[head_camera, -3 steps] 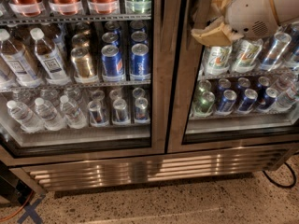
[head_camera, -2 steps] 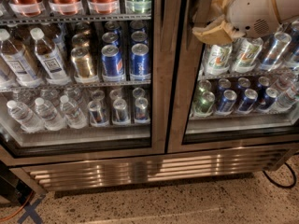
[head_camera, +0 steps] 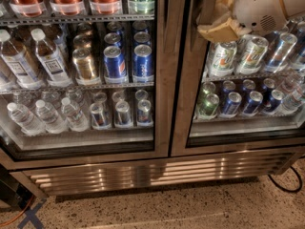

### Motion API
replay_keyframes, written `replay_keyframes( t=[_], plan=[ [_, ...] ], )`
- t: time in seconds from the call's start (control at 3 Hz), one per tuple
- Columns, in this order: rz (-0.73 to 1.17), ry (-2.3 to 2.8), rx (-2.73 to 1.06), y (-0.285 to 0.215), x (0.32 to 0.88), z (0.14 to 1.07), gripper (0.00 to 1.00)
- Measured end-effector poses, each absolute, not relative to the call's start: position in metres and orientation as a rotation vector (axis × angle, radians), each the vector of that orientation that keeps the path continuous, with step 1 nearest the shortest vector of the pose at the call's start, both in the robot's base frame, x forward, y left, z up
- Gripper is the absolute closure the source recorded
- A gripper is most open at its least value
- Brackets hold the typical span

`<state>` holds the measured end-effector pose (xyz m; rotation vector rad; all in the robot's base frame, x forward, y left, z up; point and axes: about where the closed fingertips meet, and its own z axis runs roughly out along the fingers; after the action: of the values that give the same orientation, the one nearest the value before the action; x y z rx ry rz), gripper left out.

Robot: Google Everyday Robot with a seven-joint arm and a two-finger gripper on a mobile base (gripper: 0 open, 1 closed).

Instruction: Open right fridge door

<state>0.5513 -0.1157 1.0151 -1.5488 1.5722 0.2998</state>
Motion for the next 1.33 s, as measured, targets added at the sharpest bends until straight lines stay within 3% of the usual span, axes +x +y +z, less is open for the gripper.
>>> replay_keyframes(
  t=[1.33],
  plan=[
    [0.310,1.580,-1.544,-0.1161,0.5526,1.0209,1.00]
  ],
)
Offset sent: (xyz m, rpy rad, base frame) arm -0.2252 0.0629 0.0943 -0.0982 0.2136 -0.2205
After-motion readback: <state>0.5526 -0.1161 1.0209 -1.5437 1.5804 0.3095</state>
